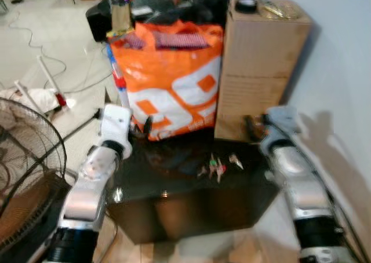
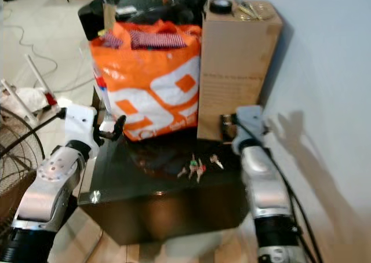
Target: Hang keys on a hook
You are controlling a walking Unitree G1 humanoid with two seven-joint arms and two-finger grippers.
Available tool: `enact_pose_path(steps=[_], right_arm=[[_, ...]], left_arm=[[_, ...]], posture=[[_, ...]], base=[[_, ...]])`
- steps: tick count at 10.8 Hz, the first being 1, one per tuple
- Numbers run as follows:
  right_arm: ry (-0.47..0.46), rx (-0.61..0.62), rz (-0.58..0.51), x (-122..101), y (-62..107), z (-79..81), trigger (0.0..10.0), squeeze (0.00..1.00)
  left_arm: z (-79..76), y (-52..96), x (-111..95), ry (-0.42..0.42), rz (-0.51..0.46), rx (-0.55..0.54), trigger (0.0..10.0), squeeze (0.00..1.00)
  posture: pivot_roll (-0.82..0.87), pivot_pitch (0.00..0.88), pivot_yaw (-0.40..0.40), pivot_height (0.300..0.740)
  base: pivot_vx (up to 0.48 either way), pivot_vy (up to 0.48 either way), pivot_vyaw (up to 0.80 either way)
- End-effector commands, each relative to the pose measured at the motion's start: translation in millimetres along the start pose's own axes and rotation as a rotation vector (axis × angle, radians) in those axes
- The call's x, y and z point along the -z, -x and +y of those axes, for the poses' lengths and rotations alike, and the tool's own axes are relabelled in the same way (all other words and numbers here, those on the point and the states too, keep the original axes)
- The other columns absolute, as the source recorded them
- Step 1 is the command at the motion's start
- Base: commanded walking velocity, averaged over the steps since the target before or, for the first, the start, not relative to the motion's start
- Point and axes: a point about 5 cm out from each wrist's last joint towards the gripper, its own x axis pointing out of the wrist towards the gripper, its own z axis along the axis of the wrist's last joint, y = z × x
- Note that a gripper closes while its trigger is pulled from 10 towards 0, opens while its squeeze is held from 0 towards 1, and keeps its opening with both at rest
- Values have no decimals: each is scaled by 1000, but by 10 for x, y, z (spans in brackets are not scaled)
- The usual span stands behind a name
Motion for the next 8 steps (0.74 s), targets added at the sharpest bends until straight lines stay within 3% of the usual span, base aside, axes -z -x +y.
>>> enact_pose_path(steps=[1,4,5,6,7,8], right_arm=[[28,-46,19,1,-25,73,10000,1000],[105,-104,79,81,-54,-31,10000,1000],[129,-183,105,108,-53,-5,10000,1000],[209,-324,147,161,-35,33,10000,1000],[281,-460,241,246,-30,57,10000,0],[297,-537,279,264,-27,87,10000,0]], left_arm=[[83,16,-1,-7,5,-21,10000,1000],[54,46,33,-8,17,-5,10000,1000],[32,57,57,-4,26,18,10000,1000],[-60,90,102,-29,49,121,10000,1000],[-141,144,176,-80,93,235,10000,1000],[-163,178,206,-100,111,287,10000,1000]], posture=[[-45,0,27,740],[-45,0,20,740],[-46,0,17,740],[-46,0,12,740],[-44,0,1,740],[-43,0,-7,740]], base=[[326,0,0],[325,0,0],[0,0,0],[0,0,0],[0,0,0],[0,0,0]])
